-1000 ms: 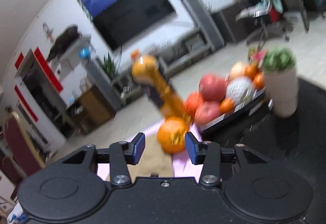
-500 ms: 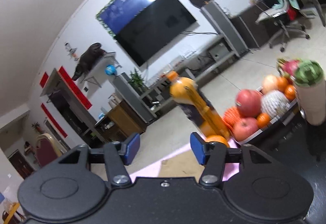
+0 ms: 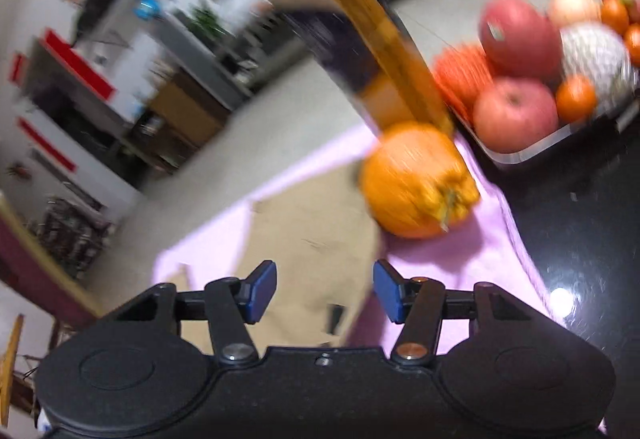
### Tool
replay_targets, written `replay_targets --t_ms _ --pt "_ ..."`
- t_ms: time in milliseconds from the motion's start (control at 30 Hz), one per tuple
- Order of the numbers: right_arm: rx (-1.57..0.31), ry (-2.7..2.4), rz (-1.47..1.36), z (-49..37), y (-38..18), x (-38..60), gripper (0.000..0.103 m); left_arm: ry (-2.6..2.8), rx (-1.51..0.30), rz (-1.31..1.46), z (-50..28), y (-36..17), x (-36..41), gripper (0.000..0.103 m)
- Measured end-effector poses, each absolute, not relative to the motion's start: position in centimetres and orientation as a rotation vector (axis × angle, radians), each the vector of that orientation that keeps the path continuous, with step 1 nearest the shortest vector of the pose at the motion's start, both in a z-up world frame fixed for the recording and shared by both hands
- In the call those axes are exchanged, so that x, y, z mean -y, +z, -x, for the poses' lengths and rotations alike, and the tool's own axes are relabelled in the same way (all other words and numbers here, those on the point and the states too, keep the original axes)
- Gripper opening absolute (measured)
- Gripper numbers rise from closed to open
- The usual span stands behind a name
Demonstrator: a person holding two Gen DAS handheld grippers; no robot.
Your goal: Fold clothes
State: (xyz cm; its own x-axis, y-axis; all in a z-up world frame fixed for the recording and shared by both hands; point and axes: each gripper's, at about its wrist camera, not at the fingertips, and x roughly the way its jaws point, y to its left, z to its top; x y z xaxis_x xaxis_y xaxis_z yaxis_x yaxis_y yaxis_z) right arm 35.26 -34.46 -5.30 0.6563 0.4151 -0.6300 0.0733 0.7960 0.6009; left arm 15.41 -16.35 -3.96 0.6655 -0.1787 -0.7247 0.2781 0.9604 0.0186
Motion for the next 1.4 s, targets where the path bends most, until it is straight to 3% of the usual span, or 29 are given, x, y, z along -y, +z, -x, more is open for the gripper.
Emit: replay_targets --t_ms 300,400,733,1033,1233,1400 --pt "-0.906 0.134 -0.867 -39.3 -12.1 34.8 0.048 -0.322 -0.818 -0.080 -14.9 -4.2 15.3 0.005" --pt "-0.882 0.081 -0.900 -39.5 -12.9 34.5 0.005 -0.339 -0.824 -0.053 -14.8 -4.5 14.4 0.005" --pt "-0.667 0.019 -0.377 -37.3 -3.2 25.3 0.004 -0.406 -0.824 0.119 -14.2 -3.7 9.5 0.004" --pt "-0.497 0.102 0.037 -35.1 5.7 7.6 0.003 -0.346 -0.749 0.325 -9.9 -0.2 -2.5 0.004" --pt "-0.483 0.328 0.202 -31.9 4.5 -6.8 0.002 -0.202 -0.790 0.451 -6.0 -3.0 -11.5 0.004" --pt "-0.654 0.471 0.264 -31.5 -2.7 -15.9 0.002 -0.074 -0.915 0.504 -6.0 -7.5 -15.4 0.003"
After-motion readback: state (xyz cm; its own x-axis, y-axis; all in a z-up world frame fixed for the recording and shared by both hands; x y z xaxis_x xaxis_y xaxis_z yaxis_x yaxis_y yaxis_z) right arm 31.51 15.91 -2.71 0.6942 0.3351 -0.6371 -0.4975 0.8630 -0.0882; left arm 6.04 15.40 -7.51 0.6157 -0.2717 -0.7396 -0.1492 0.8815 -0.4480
